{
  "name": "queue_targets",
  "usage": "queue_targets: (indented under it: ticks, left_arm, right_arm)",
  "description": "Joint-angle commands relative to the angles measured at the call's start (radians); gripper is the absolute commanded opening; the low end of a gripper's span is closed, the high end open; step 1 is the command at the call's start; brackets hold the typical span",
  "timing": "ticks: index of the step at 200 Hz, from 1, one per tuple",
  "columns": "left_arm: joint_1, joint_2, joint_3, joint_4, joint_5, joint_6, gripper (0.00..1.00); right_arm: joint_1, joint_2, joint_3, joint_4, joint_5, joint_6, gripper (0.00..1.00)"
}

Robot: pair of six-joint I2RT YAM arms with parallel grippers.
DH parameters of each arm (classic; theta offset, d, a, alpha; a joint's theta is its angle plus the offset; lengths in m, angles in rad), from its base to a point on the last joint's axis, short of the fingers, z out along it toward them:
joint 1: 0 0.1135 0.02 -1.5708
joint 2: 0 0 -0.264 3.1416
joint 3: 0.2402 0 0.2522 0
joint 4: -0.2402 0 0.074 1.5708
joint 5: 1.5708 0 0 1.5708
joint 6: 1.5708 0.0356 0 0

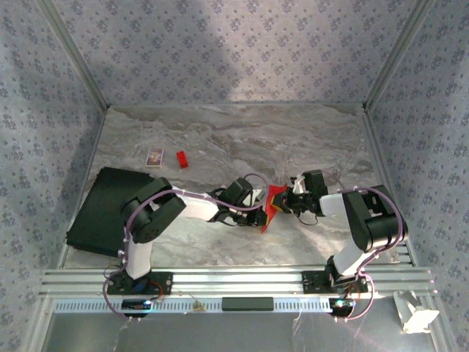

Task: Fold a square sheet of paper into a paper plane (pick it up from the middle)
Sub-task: Third fold the triangle at the center of the table.

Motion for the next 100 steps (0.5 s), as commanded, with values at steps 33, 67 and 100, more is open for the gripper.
queue_targets:
  ticks: [33,67,100]
  left_arm:
    - [-0.005,-0.05,0.006,-0.212,0.009,0.073,0.12]
    - [-0.016,-0.059,0.001,-0.244,0.018,0.098,0.06]
    - [-0.017,-0.069,0.007,-0.25,0.038,0.118,0.05]
  right_arm:
    - [-0.01,0.031,-0.019,-0.05,0.082,-0.019,0.05]
    - [-0.01,0.037,-0.018,-0.057,0.093,-0.02,0.05]
    - [-0.008,0.044,-0.018,-0.057,0.094,-0.02,0.05]
